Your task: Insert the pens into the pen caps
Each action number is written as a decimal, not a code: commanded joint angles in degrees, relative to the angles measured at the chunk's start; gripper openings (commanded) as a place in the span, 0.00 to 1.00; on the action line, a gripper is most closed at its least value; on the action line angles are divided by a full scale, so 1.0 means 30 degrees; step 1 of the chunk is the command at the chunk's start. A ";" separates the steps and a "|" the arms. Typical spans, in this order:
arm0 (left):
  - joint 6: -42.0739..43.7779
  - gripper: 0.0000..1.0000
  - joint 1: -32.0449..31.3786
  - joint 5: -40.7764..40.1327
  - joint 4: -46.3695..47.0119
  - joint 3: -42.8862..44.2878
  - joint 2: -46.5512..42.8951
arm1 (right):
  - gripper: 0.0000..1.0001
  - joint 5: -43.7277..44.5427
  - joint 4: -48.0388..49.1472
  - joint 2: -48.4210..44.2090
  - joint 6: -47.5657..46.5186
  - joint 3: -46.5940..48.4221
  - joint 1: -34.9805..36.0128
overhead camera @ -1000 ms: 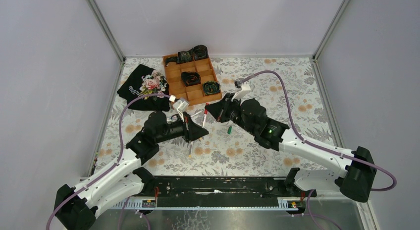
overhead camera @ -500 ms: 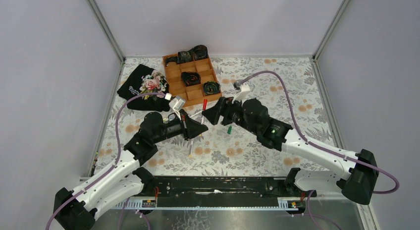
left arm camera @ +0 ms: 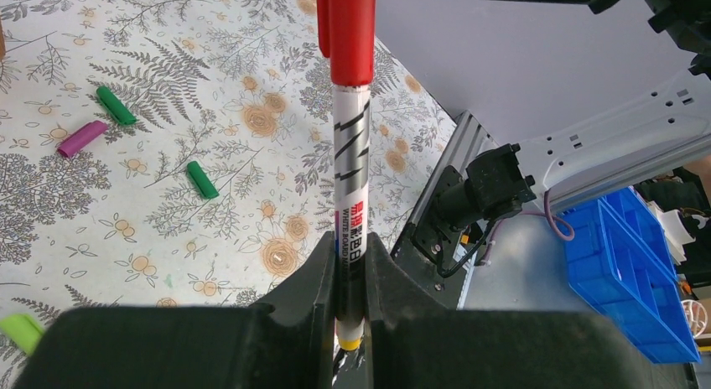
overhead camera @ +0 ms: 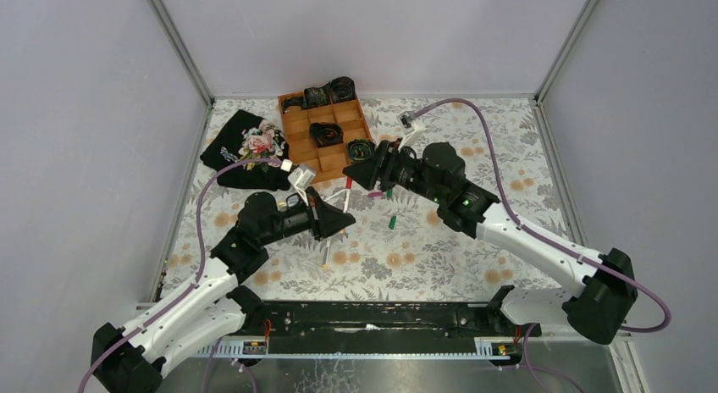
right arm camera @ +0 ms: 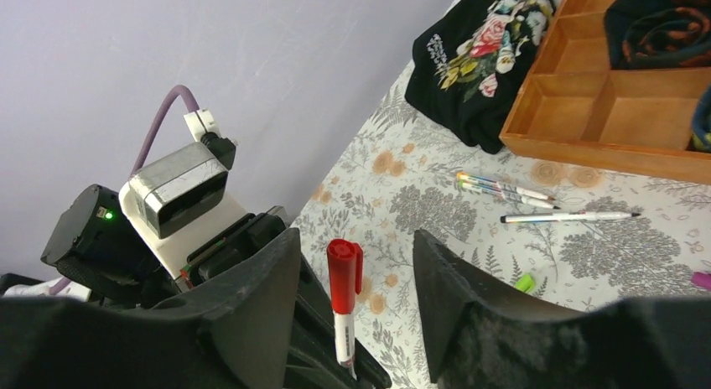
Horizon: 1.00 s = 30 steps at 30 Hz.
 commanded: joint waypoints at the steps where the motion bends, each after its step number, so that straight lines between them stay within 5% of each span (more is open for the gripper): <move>1: -0.0019 0.00 0.0020 0.0462 0.1037 0.0009 -0.0310 | 0.51 -0.2163 0.1558 0.0682 0.0329 0.1336 -0.0179; 7: -0.0173 0.00 0.0016 -0.0350 0.0861 0.0205 -0.0432 | 0.02 -0.3284 0.1360 0.0821 0.0428 0.0666 -0.0174; 18: -0.0637 0.00 0.0042 -0.1747 0.1776 0.1726 0.0066 | 0.00 -0.5240 0.1364 0.0360 0.1600 -0.3081 0.0123; 30: -0.0275 0.00 0.1041 -0.1609 0.2005 0.2948 0.0326 | 0.00 -0.5995 0.0406 0.0879 0.1830 -0.5399 0.3001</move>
